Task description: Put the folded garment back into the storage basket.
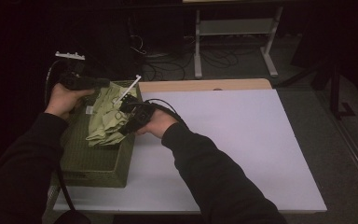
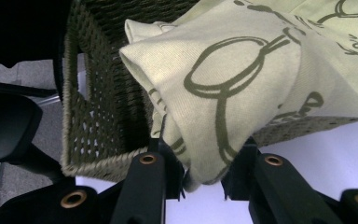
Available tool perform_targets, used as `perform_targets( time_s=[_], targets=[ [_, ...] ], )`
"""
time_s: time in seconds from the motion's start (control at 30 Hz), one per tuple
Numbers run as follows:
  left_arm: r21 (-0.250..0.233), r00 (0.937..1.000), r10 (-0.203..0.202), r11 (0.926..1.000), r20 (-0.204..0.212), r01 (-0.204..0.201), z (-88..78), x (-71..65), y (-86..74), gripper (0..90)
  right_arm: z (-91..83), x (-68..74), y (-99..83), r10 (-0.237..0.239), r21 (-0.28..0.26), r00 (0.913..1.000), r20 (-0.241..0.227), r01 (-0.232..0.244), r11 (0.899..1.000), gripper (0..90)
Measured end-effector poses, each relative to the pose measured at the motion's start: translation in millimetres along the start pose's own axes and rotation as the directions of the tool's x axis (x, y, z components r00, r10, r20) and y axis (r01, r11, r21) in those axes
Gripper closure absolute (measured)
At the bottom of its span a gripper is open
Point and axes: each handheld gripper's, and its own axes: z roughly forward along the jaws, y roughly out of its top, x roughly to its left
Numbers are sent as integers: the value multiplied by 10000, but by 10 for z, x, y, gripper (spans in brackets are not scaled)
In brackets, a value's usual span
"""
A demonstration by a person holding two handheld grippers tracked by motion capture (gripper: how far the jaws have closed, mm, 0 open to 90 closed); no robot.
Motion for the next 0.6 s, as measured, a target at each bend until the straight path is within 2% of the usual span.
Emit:
perform_targets(
  time_s=[0.23,0.6],
  targets=[
    [59,9998,-165,9998,-116,166,22,86,-92,839,204,10,62,-59,144,10000,-1,59,9999,718],
    [213,9992,-311,9993,-261,316,45,172,-207,839,422,49,133,-198,341,9998,37,196,9992,708]
  ],
)
